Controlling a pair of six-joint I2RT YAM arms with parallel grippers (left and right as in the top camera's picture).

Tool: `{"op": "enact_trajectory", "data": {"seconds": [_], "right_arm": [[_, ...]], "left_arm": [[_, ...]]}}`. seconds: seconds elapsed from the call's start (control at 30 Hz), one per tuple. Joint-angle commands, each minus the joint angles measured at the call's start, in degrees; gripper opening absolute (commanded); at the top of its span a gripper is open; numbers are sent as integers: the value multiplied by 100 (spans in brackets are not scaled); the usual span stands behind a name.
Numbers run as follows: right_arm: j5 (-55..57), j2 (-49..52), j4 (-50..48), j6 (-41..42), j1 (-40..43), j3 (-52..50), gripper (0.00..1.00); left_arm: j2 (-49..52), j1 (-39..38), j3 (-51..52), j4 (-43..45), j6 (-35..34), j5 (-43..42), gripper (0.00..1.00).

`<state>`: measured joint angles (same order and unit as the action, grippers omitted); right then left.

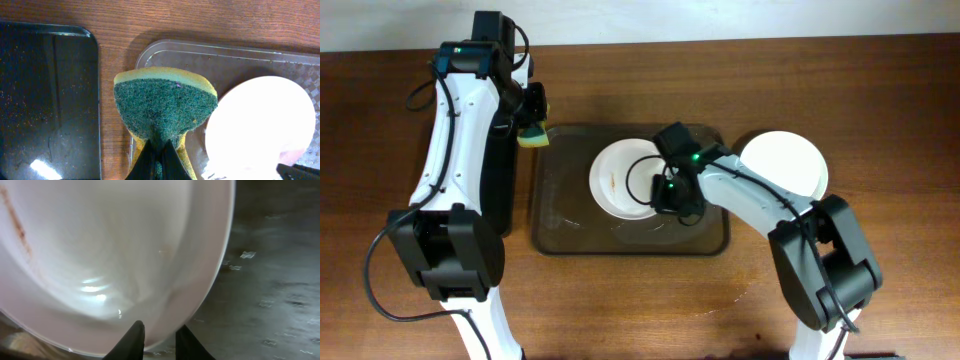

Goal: Clean dirty plates on tray and stack at the side
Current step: 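Drag the last stained plate to the tray center with the right gripper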

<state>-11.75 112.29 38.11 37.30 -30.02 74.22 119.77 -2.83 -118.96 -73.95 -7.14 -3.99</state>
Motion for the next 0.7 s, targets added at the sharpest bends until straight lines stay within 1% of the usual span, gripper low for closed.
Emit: {"op": "enact_trajectory", "data": {"seconds": [0.0, 0.07, 0.1, 0.13, 0.17, 0.2, 0.27, 0.33, 0.4, 0.53, 0.67], "right_arm": [[-28, 22, -212, 262, -466, 116, 27], [4, 15, -149, 195, -487, 297, 32], [66, 13, -28, 136, -424, 485, 33], [170, 13, 175, -201, -273, 850, 37], [315, 15, 328, -363, -166, 1082, 40], [505, 15, 501, -745, 22, 1394, 42], [535, 70, 507, -1471, 476, 1484, 41], [533, 223, 577, -1801, 691, 1484, 41], [306, 507, 520, -2107, 796, 1484, 41], [-35, 927, 472, -2234, 660, 1484, 41], [-76, 1161, 372, -2181, 485, 1484, 40]], "left_arm": [[-63, -11, 22, 13, 33, 42, 1], [-63, -11, 22, 11, 33, 42, 1], [-63, -11, 22, 11, 33, 39, 1], [-63, -11, 22, -2, 33, 39, 1], [-63, -13, 22, -11, 33, 39, 1], [-63, -11, 22, -17, 33, 39, 1], [-63, -11, 22, -4, 33, 42, 1], [-63, -11, 33, -7, 35, 42, 1], [-63, -15, 68, 63, 33, 39, 1], [-63, -15, 74, 105, 33, 39, 1], [-61, -15, 74, 122, 33, 39, 1]]}}
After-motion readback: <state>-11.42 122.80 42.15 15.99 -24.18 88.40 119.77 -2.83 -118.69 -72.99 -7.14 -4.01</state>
